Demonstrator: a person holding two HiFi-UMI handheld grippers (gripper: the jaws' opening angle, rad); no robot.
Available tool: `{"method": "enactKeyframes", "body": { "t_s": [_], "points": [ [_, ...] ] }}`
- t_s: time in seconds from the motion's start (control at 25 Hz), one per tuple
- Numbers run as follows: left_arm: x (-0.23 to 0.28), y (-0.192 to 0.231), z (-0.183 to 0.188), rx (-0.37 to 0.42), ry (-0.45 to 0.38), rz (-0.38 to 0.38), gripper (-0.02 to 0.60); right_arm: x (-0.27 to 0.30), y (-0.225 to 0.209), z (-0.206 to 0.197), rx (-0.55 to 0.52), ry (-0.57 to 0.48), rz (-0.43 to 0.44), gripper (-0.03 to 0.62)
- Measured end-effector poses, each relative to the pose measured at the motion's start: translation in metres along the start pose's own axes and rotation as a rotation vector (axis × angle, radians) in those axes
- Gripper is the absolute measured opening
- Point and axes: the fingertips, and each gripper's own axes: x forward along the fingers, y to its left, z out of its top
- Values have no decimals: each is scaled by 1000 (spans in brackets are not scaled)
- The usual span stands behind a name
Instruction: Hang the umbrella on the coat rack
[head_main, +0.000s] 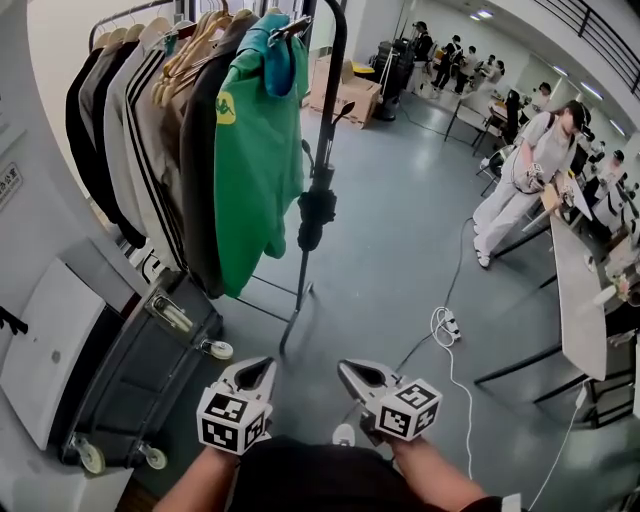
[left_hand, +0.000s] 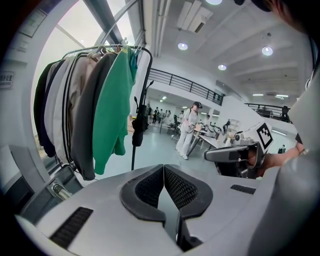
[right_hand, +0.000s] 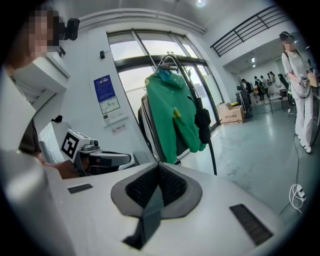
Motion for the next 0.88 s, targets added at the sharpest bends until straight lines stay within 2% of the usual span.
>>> {"method": "enactKeyframes", "body": {
  "t_s": [0.88],
  "points": [
    [3, 1, 13, 21, -12, 20, 15, -1, -4, 0, 1, -6, 10, 11]
  ]
}}
